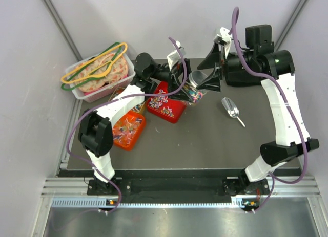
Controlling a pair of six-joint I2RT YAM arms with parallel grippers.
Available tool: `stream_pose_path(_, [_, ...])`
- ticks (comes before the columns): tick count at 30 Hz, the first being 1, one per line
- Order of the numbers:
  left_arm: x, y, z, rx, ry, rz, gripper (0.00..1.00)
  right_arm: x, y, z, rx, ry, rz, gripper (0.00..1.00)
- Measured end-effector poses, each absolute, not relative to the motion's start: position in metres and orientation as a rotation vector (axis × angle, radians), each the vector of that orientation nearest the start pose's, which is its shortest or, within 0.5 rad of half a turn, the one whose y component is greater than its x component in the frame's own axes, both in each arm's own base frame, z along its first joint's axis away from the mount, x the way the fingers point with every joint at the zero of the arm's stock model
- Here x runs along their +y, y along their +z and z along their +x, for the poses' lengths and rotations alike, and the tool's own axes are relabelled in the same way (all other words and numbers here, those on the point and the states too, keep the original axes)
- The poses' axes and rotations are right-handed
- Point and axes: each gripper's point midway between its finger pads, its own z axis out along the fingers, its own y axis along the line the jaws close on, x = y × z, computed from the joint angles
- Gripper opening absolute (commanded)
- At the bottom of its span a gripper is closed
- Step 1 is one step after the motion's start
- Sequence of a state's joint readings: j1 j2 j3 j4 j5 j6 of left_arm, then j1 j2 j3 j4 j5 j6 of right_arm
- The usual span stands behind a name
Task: Pack the candies
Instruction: Screw the bottle lid onto the packing bottle.
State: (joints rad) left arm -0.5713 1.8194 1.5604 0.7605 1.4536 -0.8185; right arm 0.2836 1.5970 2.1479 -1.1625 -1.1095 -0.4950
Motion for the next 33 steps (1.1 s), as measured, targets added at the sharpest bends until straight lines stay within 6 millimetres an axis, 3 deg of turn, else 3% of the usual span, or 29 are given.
stream_pose_path(9, [-0.369,0.362,0.250,1.239,-1.815,1.373,0.07,0.236,0.417,0.279,1.625,1.098,-1.152,0.99])
stream_pose_path(27, [-0.371,0.363,0.253,1.266,-1.825,1.337,0.06,0.245,0.428,0.308,1.680,0.963,-0.972,0.98])
stream_pose_path(33, [-0.370,0.363,0.237,1.219,-1.837,1.436,0.05,0.235,0.423,0.336,1.697,0.812,-0.902,0.98])
